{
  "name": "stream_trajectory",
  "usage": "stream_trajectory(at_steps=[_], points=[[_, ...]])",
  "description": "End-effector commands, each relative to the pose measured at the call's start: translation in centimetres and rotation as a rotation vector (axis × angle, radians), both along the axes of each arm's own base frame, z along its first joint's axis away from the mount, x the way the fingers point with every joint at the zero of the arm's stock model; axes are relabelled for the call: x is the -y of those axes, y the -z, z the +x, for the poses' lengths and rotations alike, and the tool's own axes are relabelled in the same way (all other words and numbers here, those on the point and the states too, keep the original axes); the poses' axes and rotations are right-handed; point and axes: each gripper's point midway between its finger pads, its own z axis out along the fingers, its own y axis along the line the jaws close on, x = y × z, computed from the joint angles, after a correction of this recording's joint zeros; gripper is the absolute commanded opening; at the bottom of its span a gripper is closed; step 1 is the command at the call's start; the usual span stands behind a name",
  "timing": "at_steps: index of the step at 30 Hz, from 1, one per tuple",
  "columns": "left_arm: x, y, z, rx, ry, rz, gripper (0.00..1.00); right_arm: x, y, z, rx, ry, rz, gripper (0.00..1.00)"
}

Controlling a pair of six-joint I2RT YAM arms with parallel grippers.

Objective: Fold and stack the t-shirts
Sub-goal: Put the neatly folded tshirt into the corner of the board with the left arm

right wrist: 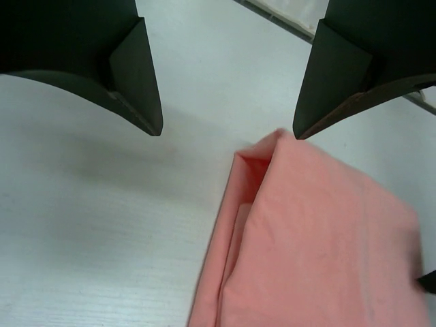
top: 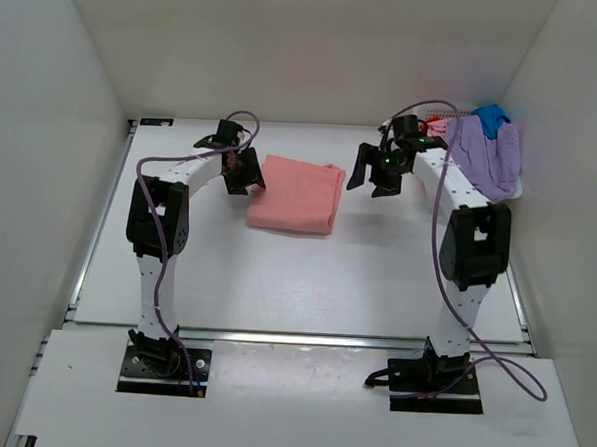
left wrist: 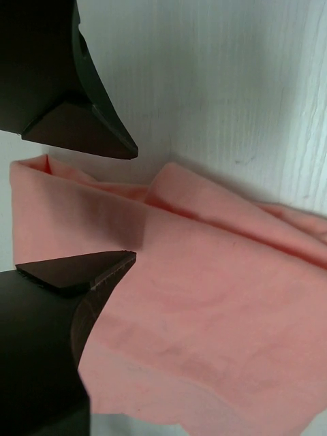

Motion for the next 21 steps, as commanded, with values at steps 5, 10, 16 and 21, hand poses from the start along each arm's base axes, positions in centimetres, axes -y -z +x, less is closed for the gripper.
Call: stream_trajectory(at_steps=[5, 10, 16, 21], points=[[1.8, 1.4, 0.6, 0.013, 0.028, 0.090, 0.67, 2.1, -8.0, -2.4, 0.266, 0.047, 0.110, 0.72], [1.1, 3.1, 0.5, -0.066, 0.024, 0.219, 0.67, 2.5, -11.3, -4.0, 0.350, 0.044, 0.200, 0.71], [2.2, 3.5, 0.5, -0.103, 0.135, 0.342, 0.44, 2.4, -12.5, -4.8, 0.380, 0.030, 0.224, 0.70], [-0.1, 3.6, 0.1, -0.158, 0.147, 0.461, 0.00, 2.9, -13.1, -5.8, 0.392, 0.022, 0.254, 0.69]])
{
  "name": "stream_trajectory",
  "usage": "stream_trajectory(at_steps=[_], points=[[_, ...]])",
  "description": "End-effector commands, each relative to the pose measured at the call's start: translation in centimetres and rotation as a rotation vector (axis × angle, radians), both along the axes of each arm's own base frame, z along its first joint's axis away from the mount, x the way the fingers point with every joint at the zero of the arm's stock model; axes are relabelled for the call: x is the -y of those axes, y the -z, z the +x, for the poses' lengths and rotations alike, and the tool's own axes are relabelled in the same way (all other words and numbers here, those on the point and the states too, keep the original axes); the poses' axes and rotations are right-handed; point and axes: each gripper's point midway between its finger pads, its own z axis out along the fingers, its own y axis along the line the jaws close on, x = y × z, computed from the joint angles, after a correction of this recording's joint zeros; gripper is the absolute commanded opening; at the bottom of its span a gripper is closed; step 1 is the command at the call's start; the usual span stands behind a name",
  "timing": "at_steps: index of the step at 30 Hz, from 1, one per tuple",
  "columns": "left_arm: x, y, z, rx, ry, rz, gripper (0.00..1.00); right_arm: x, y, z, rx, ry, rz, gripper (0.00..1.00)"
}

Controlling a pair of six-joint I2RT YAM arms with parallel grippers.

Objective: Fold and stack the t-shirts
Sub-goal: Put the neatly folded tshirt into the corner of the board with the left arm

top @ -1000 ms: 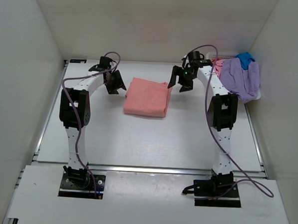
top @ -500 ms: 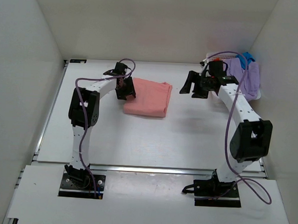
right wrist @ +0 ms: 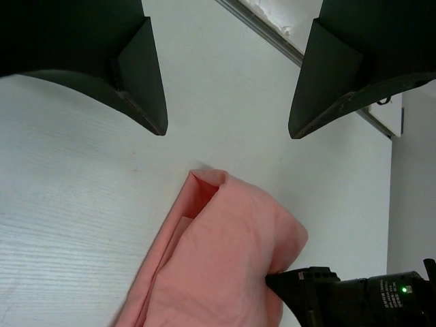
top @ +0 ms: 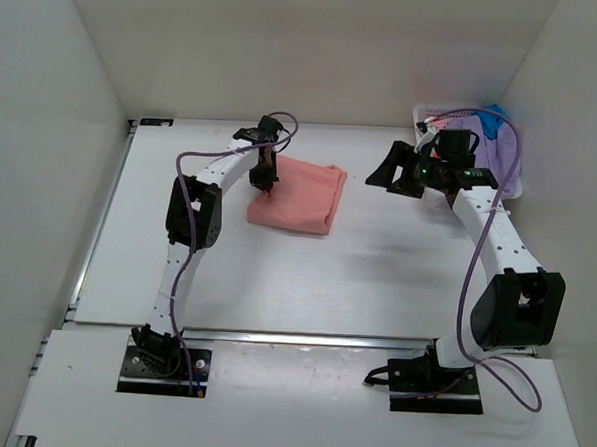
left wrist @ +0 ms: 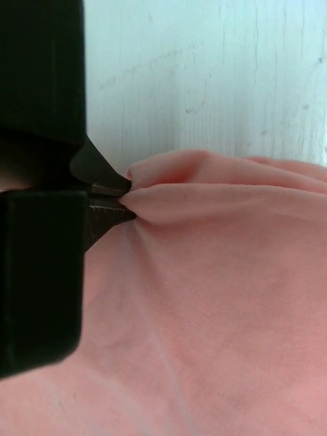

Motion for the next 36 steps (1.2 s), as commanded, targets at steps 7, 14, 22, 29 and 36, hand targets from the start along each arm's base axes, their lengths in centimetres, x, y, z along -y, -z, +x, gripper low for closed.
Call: stream_trajectory(at_steps=[7, 14, 22, 29, 36], points=[[-13.7, -1.3, 0.5, -0.038, -0.194, 0.171, 0.00, 1.0, -2.6, -1.6, 0.099, -0.012, 0.015, 0.69], [-22.4, -2.0, 4.3, 0.005, -0.376, 0.179, 0.00, 0.0, -2.1, -2.2, 0.093, -0.045, -0.003, 0.66], [-30.3, -2.1, 7.1, 0.117, -0.526, 0.188, 0.00, -1.8, -1.2, -2.4, 0.066, -0.084, 0.013, 0.65], [-35.2, -3.5, 9.1, 0.232, -0.601, 0.204, 0.02, -2.8, 0.9, -2.8, 0.027, -0.106, -0.005, 0.64], [-38.4, -6.1, 10.9, 0.371, -0.642, 0.193, 0.04, -3.7, 2.6, -3.7, -0.011, -0.131, -0.034, 0.64]])
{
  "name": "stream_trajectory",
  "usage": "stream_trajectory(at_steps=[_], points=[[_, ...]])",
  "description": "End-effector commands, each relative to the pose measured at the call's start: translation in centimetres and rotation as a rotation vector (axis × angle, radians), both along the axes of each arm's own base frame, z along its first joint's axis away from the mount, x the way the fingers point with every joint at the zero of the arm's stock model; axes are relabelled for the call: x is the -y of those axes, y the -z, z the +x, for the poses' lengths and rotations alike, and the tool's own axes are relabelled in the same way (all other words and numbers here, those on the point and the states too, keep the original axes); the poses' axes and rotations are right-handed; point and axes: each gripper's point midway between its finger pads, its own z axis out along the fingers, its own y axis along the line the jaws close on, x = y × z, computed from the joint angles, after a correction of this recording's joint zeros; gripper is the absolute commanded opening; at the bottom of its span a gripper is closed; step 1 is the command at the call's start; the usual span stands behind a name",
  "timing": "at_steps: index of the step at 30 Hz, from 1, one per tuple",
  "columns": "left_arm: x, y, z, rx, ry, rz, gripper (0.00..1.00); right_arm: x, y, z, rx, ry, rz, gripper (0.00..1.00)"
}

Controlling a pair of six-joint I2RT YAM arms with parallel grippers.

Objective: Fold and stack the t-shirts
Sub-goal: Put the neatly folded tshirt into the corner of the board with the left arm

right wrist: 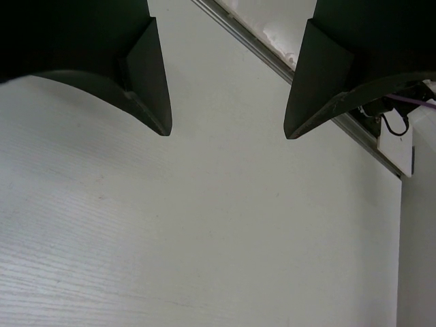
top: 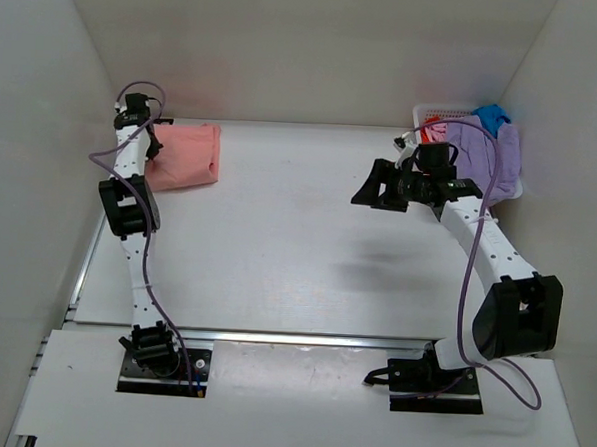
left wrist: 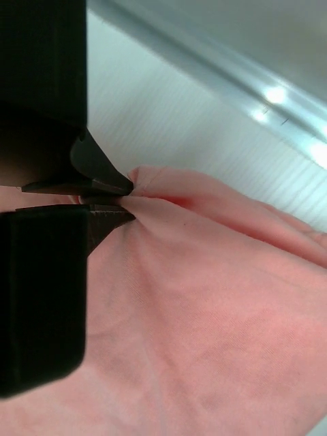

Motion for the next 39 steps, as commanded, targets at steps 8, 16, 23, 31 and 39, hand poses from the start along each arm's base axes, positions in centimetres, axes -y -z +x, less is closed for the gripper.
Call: stream_trajectory(at_steps=[8, 16, 23, 31, 39], points=[[-2.6, -10.6, 4.1, 0.285, 0.016, 0.165, 0.71, -1.0, 2.2, -1.0, -0.007, 0.000, -0.024, 0.64], [3.5, -10.5, -2.6, 0.123, 0.097, 0.018, 0.99, 1.0, 2.7, -1.5, -0.004, 0.066, -0.110, 0.97], [12.9, -8.0, -14.1, -0.084, 0.296, 0.001, 0.99, 1.1, 2.7, -4.1, -0.006, 0.068, -0.104, 0.99], [20.6, -6.7, -26.2, -0.078, 0.494, -0.043, 0.99, 0.7, 4.0, -8.6, 0.004, 0.087, -0.035, 0.99], [18.4, -6.7, -30.4, -0.105, 0.461, 0.018, 0.98, 1.8, 3.7, -9.9, 0.023, 0.110, -0.016, 0.99]])
